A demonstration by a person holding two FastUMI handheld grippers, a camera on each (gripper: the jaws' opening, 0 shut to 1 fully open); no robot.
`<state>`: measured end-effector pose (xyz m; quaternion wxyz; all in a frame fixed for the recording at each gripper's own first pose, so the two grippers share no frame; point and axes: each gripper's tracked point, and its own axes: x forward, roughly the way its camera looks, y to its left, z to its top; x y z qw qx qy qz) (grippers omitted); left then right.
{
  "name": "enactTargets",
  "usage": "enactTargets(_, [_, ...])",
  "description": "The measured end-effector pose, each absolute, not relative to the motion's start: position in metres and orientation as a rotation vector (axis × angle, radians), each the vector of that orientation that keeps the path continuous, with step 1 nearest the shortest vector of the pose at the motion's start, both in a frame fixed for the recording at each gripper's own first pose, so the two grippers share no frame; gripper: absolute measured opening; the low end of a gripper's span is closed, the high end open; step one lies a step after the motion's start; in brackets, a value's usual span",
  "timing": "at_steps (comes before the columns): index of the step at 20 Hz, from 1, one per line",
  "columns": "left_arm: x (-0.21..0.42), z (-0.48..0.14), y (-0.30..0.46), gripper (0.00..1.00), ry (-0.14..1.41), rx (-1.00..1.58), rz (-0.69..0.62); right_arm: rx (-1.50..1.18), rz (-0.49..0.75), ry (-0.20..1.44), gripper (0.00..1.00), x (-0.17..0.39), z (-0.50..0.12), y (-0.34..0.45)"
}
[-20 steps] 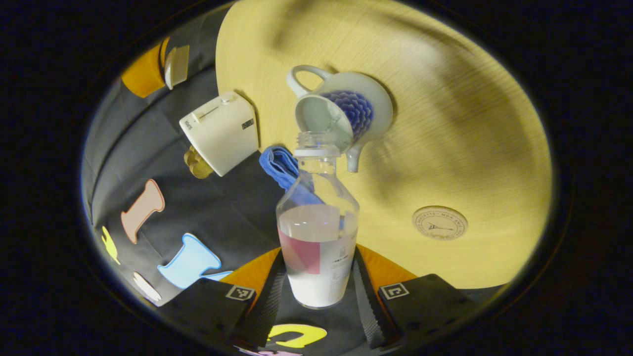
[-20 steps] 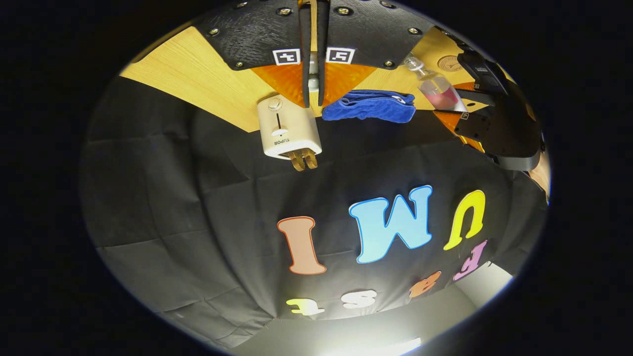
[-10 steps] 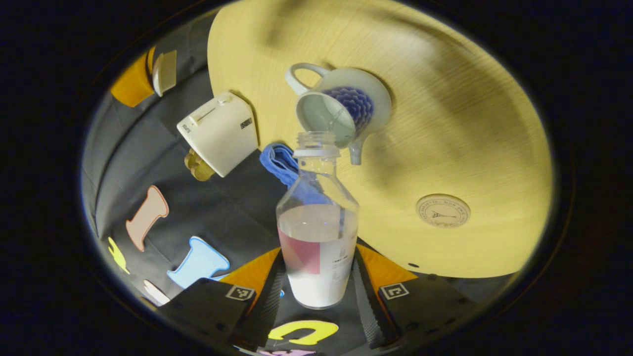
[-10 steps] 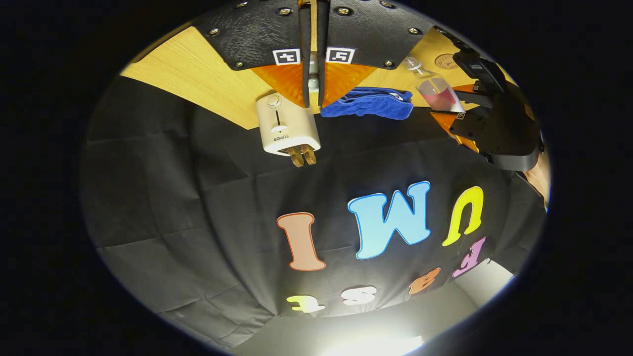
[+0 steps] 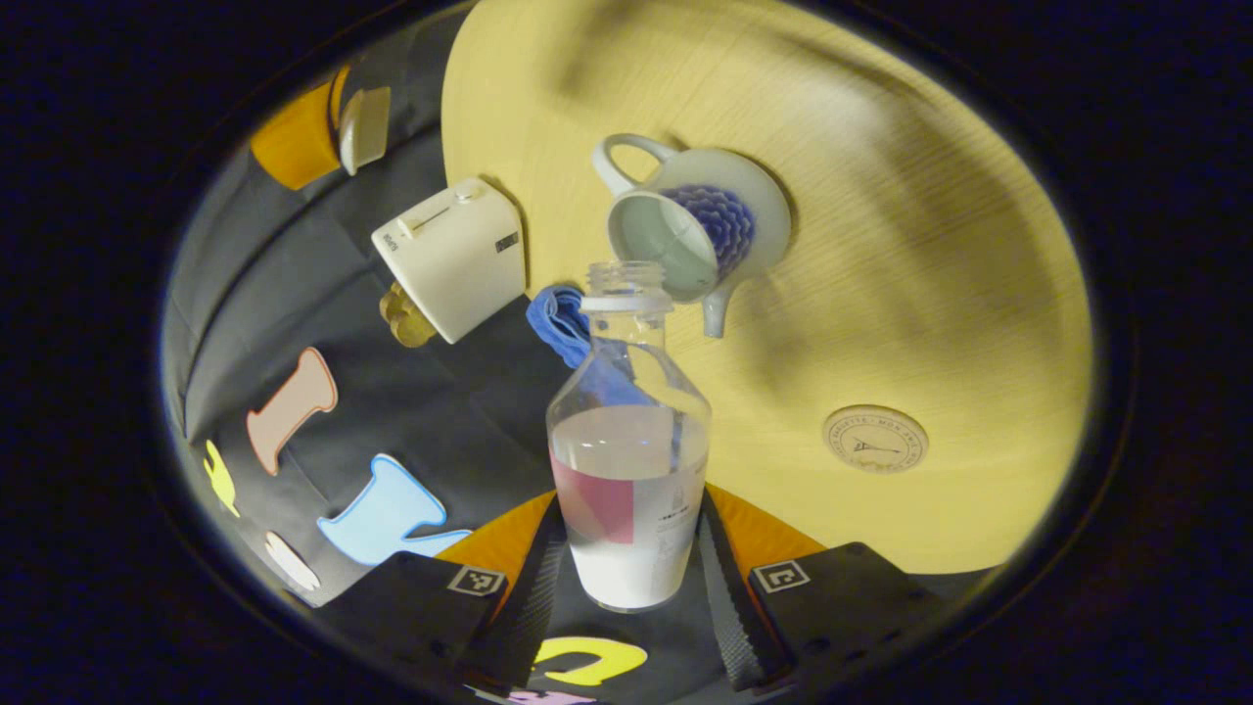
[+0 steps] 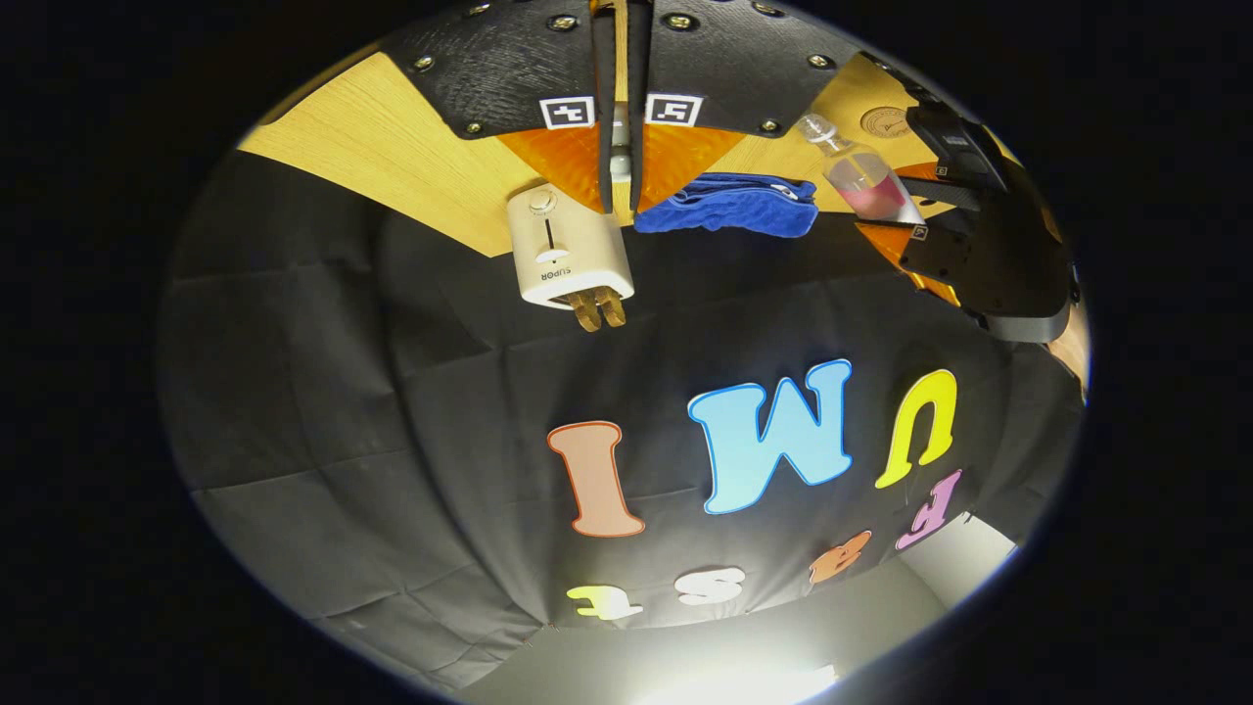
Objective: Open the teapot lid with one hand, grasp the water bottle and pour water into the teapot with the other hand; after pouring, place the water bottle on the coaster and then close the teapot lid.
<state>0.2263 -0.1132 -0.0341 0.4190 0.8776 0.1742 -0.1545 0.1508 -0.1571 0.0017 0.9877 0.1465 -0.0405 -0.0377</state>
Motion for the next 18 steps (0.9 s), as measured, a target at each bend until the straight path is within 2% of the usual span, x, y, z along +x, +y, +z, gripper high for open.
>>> enactTargets(13, [0.169,-0.057,-0.064,0.8,0.411,1.57,-0.352,0.236,-0.062,-0.059,0.05,0.156,-0.004,-0.137])
enactTargets(18, [0.157,-0.069,-0.044,0.79,0.416,1.282,-0.294,0.232,-0.054,-0.054,0.05,0.158,-0.005,-0.13])
